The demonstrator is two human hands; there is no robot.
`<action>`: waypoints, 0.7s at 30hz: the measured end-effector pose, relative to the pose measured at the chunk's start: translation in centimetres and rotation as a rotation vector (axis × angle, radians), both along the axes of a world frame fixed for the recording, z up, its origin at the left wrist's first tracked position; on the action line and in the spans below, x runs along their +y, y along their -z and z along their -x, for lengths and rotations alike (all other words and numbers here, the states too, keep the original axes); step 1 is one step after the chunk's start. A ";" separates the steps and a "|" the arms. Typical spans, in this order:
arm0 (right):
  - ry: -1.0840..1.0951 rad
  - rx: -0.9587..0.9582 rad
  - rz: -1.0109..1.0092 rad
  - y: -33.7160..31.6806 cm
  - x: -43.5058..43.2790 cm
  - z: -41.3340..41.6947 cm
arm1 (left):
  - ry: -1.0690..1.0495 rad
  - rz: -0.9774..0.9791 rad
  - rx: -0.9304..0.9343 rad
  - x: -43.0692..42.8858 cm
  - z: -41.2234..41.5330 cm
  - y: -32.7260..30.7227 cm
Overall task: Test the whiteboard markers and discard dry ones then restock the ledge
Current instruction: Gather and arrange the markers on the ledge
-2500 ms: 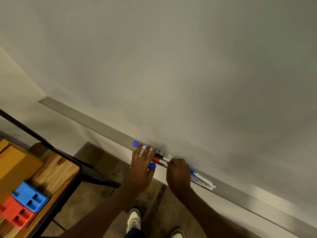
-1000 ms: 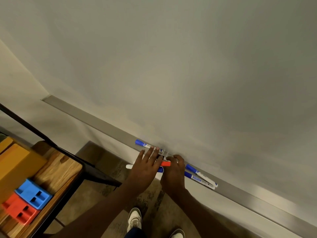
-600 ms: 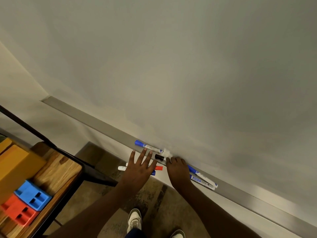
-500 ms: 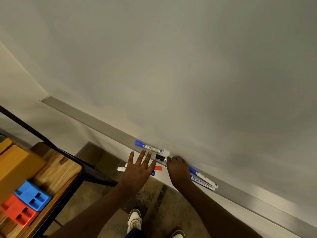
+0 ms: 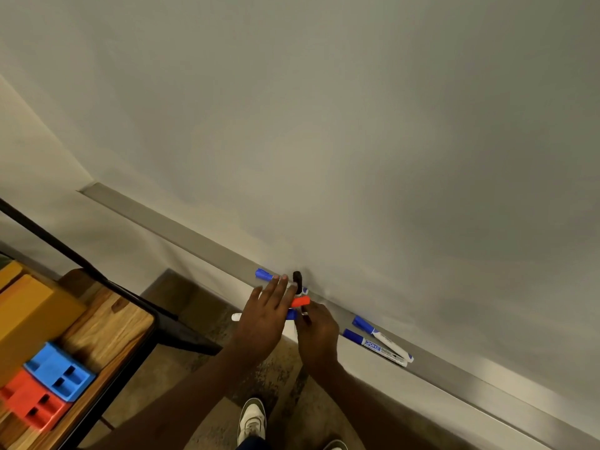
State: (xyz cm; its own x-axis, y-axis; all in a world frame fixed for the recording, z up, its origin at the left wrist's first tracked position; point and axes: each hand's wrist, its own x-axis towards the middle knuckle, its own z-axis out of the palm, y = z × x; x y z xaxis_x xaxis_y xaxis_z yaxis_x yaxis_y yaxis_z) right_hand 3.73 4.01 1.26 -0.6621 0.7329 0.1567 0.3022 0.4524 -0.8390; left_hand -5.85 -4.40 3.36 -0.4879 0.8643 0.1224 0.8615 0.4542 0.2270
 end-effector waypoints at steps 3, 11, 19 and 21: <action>0.017 0.041 0.197 -0.6 -1.0 0.3 | -0.027 -0.245 -0.263 0.3 -0.7 -0.9; 0.028 0.100 0.268 -0.7 -1.3 0.3 | -0.148 -0.419 -0.583 1.1 -1.8 -2.4; -0.136 -0.061 -0.132 1.4 0.2 0.9 | -0.208 -0.309 -0.358 -0.4 -0.7 -0.2; -0.165 -0.227 -0.197 1.6 0.9 1.8 | -0.352 -0.211 -0.449 -0.5 -0.4 -1.2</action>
